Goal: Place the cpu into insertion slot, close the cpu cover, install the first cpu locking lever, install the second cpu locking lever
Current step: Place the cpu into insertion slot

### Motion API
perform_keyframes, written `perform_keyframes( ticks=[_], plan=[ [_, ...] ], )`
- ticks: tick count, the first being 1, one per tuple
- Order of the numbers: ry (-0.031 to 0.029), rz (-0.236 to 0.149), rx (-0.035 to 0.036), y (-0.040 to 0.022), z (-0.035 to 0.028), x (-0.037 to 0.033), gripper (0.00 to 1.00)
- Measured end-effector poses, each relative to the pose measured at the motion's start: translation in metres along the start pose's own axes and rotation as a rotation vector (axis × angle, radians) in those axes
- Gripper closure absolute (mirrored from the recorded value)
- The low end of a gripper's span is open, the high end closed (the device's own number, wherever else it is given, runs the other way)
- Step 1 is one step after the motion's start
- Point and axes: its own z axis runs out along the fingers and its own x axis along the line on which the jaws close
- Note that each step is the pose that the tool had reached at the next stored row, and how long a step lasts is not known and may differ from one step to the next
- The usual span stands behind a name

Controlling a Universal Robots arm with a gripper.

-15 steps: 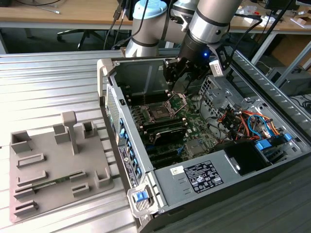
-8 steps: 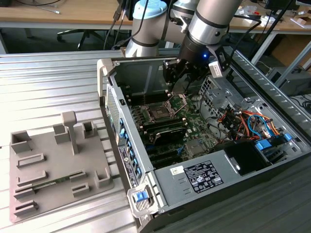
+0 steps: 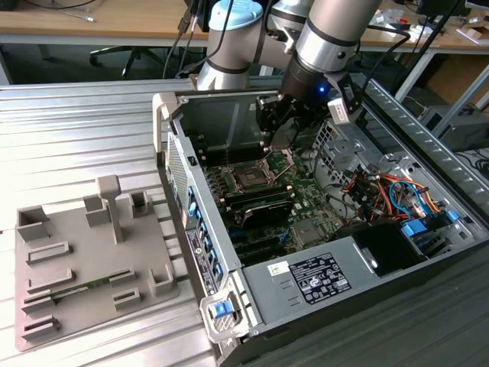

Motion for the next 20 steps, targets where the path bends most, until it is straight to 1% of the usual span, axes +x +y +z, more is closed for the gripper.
perform_keyframes(
  ticks=[3,8,11,14,20],
  plan=[
    [-0.0001,0.000,-0.0001,0.0000,0.0001,0.0019,0.46],
    [-0.0001,0.000,0.0000,-0.0003,0.0007,0.0085,0.46],
    [-0.0001,0.000,-0.0002,-0.0005,0.0021,0.0087,0.46],
    [0.0000,0.000,0.0000,-0.0007,0.0048,0.0087,0.46],
    [0.0000,0.000,0.0000,-0.0009,0.0066,0.0087,0.46]
  ],
)
